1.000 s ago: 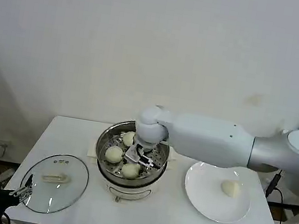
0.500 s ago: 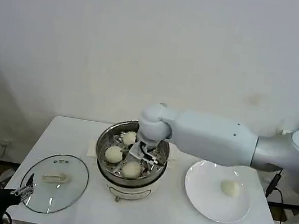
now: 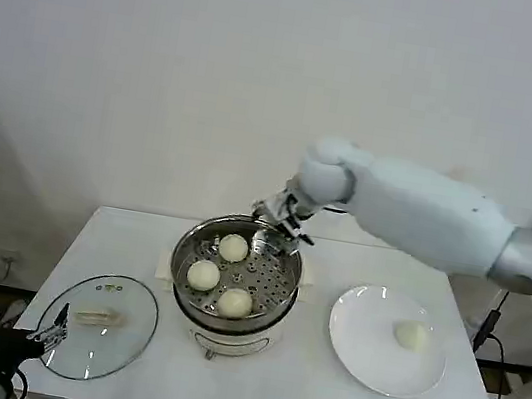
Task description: Take steamed baozi put them in steamer then cover it.
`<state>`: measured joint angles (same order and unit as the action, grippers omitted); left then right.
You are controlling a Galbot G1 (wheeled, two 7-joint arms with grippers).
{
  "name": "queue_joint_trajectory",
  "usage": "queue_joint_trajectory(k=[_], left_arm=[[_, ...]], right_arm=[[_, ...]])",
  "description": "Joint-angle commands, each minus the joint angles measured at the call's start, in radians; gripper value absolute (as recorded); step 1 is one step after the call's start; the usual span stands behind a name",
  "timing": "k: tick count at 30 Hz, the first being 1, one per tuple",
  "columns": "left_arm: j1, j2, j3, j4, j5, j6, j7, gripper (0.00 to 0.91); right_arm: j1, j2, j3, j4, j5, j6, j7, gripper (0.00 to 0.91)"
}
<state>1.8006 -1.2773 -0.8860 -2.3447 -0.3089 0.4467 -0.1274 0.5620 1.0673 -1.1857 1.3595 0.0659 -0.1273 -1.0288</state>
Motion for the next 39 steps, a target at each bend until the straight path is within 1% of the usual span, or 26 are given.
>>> queue_joint_trajectory(k=[1, 3, 4, 6, 8, 9, 10, 12, 13, 16, 18, 19, 20, 23, 25, 32, 39], left_arm=[[-0.013, 0.03, 0.008, 0.002, -0.001, 0.002, 0.001, 0.907], [-0.016, 0.036, 0.013, -0.001, -0.001, 0.003, 0.001, 0.907], [-0.017, 0.04, 0.017, -0.004, 0.0, 0.004, 0.001, 0.907], [-0.019, 0.046, 0.021, -0.007, 0.0, 0.006, 0.002, 0.907], [-0.02, 0.05, 0.025, -0.013, 0.001, 0.008, 0.004, 0.907], [-0.019, 0.051, 0.026, -0.014, 0.001, 0.009, 0.004, 0.907], [-0.017, 0.051, 0.027, -0.017, 0.001, 0.008, 0.005, 0.907], [-0.015, 0.049, 0.029, -0.019, 0.002, 0.008, 0.006, 0.907], [-0.014, 0.047, 0.031, -0.019, 0.002, 0.009, 0.005, 0.907], [-0.01, 0.041, 0.039, -0.019, 0.009, 0.008, 0.005, 0.907], [-0.004, 0.037, 0.043, -0.022, 0.014, 0.007, 0.005, 0.907], [-0.002, 0.035, 0.044, -0.022, 0.015, 0.007, 0.005, 0.907], [0.0, 0.033, 0.043, -0.023, 0.015, 0.006, 0.005, 0.907], [0.008, 0.03, 0.041, -0.024, 0.018, 0.003, 0.005, 0.907], [0.016, 0.025, 0.037, -0.029, 0.019, 0.002, 0.006, 0.907], [0.034, 0.015, 0.025, -0.039, 0.023, 0.003, 0.004, 0.907], [0.048, 0.008, 0.016, -0.04, 0.025, 0.002, 0.004, 0.907]], right_arm=[[0.018, -0.298, 0.024, 0.051, 0.034, -0.184, -0.023, 0.907], [0.004, -0.361, 0.022, 0.071, 0.014, -0.182, -0.038, 0.907], [-0.009, -0.416, 0.02, 0.088, -0.004, -0.181, -0.052, 0.907], [-0.036, -0.471, 0.018, 0.097, -0.038, -0.173, -0.067, 0.907], [-0.101, -0.539, 0.041, 0.1, -0.096, -0.162, -0.082, 0.907], [-0.126, -0.552, 0.051, 0.099, -0.107, -0.16, -0.086, 0.907], [-0.176, -0.579, 0.081, 0.097, -0.132, -0.155, -0.09, 0.907], [-0.244, -0.605, 0.147, 0.092, -0.154, -0.157, -0.088, 0.907], [-0.313, -0.618, 0.196, 0.09, -0.168, -0.159, -0.084, 0.907], [-0.442, -0.636, 0.291, 0.079, -0.219, -0.148, -0.082, 0.907], [-0.538, -0.636, 0.35, 0.061, -0.244, -0.137, -0.083, 0.907], [-0.551, -0.635, 0.355, 0.055, -0.248, -0.134, -0.082, 0.907], [-0.588, -0.628, 0.39, 0.036, -0.256, -0.127, -0.08, 0.907], [-0.647, -0.598, 0.45, -0.019, -0.295, -0.111, -0.079, 0.907], [-0.675, -0.563, 0.493, -0.069, -0.322, -0.095, -0.08, 0.907], [-0.698, -0.468, 0.526, -0.152, -0.347, -0.086, -0.075, 0.907], [-0.701, -0.427, 0.517, -0.178, -0.361, -0.091, -0.074, 0.907]])
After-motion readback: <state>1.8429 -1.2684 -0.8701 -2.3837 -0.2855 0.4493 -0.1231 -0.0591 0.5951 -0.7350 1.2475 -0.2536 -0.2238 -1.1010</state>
